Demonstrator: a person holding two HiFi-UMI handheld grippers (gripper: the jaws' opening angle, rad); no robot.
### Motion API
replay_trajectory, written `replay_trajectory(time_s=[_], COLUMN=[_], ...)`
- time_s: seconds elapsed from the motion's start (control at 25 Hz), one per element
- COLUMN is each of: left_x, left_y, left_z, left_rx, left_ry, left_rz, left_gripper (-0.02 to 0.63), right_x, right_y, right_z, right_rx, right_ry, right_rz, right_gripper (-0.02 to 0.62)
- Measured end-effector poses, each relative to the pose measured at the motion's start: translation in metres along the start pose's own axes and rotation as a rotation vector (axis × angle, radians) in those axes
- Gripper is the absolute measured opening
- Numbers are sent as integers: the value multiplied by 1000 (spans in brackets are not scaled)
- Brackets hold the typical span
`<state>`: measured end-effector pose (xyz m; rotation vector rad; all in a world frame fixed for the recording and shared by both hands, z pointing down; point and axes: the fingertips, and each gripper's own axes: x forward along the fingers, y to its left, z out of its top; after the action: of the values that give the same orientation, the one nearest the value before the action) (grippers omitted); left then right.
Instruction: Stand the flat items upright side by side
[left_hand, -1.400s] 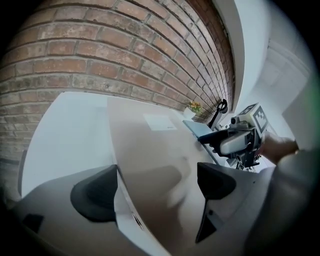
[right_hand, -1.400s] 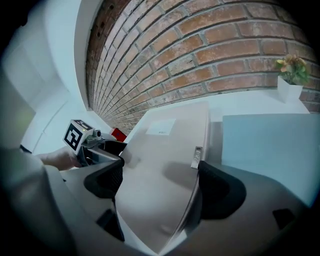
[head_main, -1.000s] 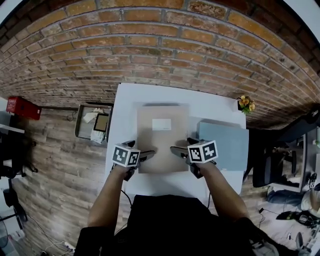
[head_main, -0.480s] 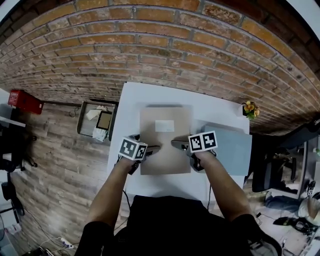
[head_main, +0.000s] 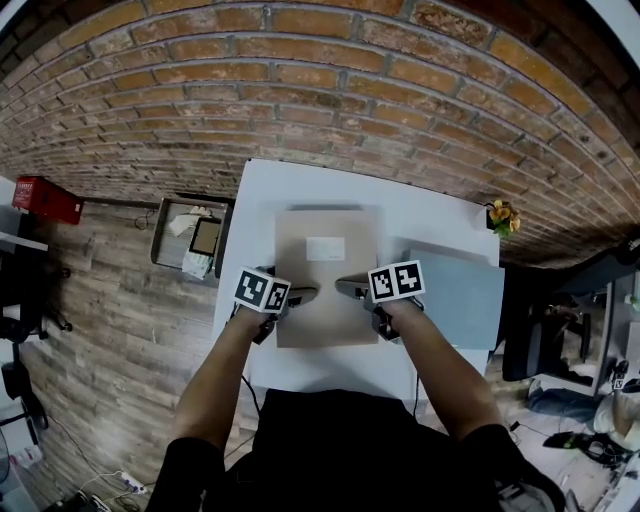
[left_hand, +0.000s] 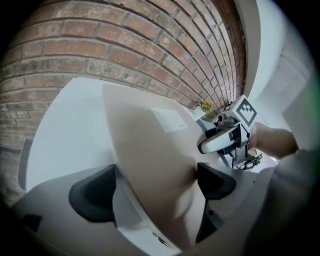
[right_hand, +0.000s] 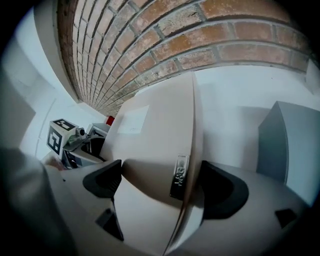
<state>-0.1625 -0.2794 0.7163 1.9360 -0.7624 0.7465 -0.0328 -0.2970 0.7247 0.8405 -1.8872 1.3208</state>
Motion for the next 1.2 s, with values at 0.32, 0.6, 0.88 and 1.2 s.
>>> replay_trajectory(time_s=[0.32, 0.6, 0.88, 1.2], left_x=[-10, -36, -54, -73], left_y=[-6, -19, -29, -40], left_z=[9, 41, 65, 89], left_rx=[45, 202, 316, 391], left_ry=[-17, -80, -134, -257], left_rz=[41, 120, 178, 196], left_gripper=[518, 517, 515, 472], right_x=[-11, -39, -72, -100], right_y=[3, 18, 29, 39], right_z=[2, 21, 40, 49], right_rx=[-8, -84, -211, -307], right_ry=[-68, -163, -273, -385], right_rz=[-7, -28, -92, -149], right_gripper=[491, 476, 446, 405])
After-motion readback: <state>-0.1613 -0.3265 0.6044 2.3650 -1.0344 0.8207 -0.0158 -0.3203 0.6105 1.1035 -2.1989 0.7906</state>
